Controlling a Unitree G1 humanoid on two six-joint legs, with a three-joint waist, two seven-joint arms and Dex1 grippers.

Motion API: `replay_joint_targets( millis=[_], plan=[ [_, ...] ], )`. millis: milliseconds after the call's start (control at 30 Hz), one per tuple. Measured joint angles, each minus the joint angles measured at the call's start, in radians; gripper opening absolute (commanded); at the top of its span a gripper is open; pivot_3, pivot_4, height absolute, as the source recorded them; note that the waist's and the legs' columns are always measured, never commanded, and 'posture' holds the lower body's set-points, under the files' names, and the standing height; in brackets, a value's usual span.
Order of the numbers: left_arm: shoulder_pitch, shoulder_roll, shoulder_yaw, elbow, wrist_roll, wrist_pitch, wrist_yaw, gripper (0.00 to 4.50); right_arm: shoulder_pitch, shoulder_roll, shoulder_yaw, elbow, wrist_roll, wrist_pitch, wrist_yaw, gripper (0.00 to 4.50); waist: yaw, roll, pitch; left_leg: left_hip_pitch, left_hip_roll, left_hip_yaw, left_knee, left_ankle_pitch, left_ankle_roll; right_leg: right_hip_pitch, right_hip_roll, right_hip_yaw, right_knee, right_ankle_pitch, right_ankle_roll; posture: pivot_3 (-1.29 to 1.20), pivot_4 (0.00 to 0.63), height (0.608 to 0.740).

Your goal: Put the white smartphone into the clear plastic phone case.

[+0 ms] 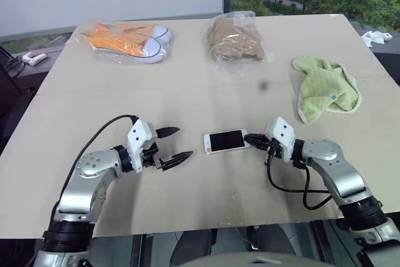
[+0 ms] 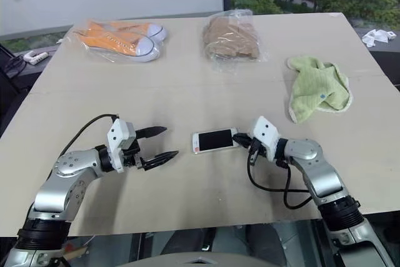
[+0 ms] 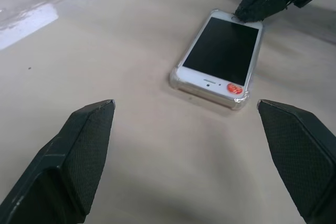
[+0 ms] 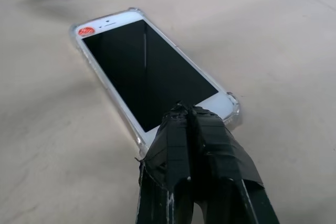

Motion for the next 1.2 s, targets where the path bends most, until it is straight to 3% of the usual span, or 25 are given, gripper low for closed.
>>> replay_joint_targets(
  millis=[533,733,1200],
  plan=[
    [0.019,0.008,-0.001,-0.03,0.0,0.001,-0.001,4.5,-0.117,-0.121,0.169,-0.116,-0.173,0.156,0.065,0.03,0.003,-0.007,-0.007,0.003,0.0,0.0,0.001,0.0,0.0,0.002,0.0,0.0,0.001,0.0,0.0,0.0,0.15,0.74],
    [0.022,0.008,-0.001,-0.031,0.0,0.001,-0.001,4.5,-0.14,-0.113,0.204,-0.142,-0.225,0.232,0.066,0.03,0.003,-0.01,-0.016,0.008,0.0,0.0,0.001,0.0,0.0,0.007,0.0,0.0,0.001,0.0,0.0,0.0,0.15,0.74],
    [0.005,0.0,-0.021,-0.03,0.001,-0.003,-0.001,4.5,-0.176,-0.065,0.126,-0.166,-0.104,0.442,0.062,0.03,0.0,-0.006,-0.013,0.002,0.0,0.0,0.001,0.0,0.0,0.001,0.0,0.0,0.002,0.0,0.0,0.0,0.15,0.74]
  ],
)
